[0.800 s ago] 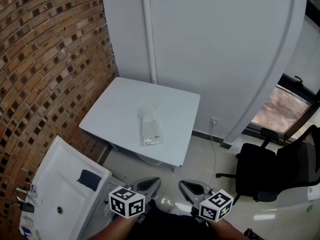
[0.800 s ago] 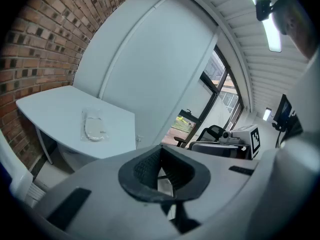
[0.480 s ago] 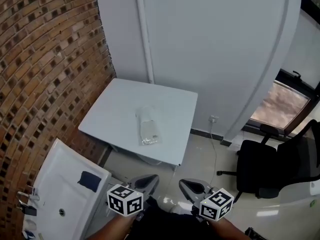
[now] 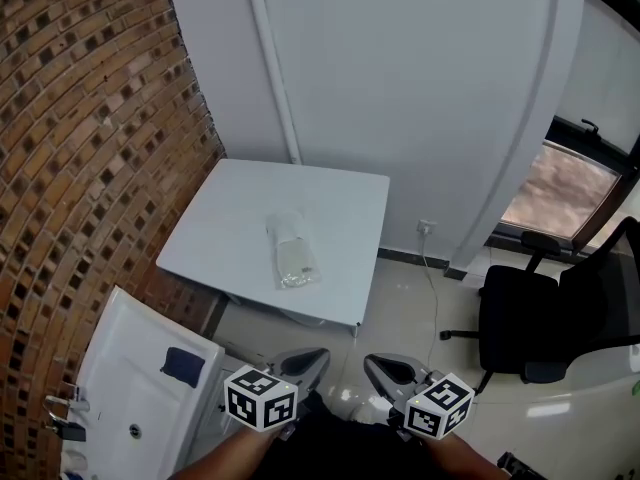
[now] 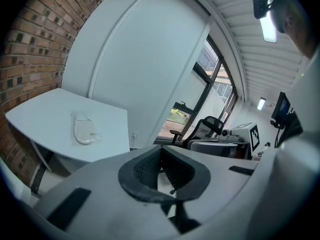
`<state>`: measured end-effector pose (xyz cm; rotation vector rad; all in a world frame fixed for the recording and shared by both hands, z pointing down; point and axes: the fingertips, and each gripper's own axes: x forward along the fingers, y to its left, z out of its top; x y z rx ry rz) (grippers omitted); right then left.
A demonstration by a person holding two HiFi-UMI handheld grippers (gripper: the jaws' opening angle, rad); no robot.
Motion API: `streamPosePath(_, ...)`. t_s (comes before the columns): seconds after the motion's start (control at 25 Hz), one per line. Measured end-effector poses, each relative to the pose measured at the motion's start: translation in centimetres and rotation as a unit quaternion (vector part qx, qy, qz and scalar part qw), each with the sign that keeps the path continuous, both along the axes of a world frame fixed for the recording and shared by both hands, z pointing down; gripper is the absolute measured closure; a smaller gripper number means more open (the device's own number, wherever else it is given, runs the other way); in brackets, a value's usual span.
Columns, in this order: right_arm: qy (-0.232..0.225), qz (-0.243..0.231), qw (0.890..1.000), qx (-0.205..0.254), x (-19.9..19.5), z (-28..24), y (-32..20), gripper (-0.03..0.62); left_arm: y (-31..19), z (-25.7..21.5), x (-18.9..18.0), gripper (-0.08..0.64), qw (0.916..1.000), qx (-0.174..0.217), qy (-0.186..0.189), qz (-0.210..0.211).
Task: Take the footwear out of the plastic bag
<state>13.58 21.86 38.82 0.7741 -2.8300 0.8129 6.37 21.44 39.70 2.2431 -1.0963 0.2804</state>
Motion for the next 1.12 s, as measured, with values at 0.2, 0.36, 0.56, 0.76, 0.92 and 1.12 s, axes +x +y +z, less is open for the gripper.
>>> streamPosePath(0.2, 0.001, 0.02, 1.0, -0.009, 0.6, 0.8, -1.1, 0.591, -1.9, 0.7, -0.4, 0.554, 1.0, -0.005, 0.0, 0.006)
streamPosePath(0.36, 0.01, 0.03, 0.999, -0.019, -0.1, 1.4, -2.7, 0.591, -4.2, 0.9, -1.0, 0.554, 0.9998, -0.009, 0.012, 0.014)
streamPosePath(0.56, 0.015, 0.051, 0.998, -0.025, -1.8, 1.8, -6.2, 0.591, -7.8, 1.3, -3.8, 0.554, 0.9997, -0.01, 0.011, 0.017)
streamPosePath(0.76, 0.03, 0.051, 0.998, -0.029, -5.6, 2.2, -9.9, 0.591, -12.1, 1.5, -7.7, 0.554, 0.9997, -0.009, 0.015, 0.017)
streamPosePath(0.92, 0.049, 0.051, 0.997, -0.032, -8.6, 2.5, -13.4, 0.591, -15.9, 1.7, -10.8, 0.554, 0.9995, -0.007, 0.026, 0.016)
streamPosePath(1.12, 0.075, 0.049, 0.995, -0.038, -12.1, 3.4, -17.4, 0.591, -20.0, 2.7, -15.1, 0.554, 0.9993, -0.01, 0.036, 0.008)
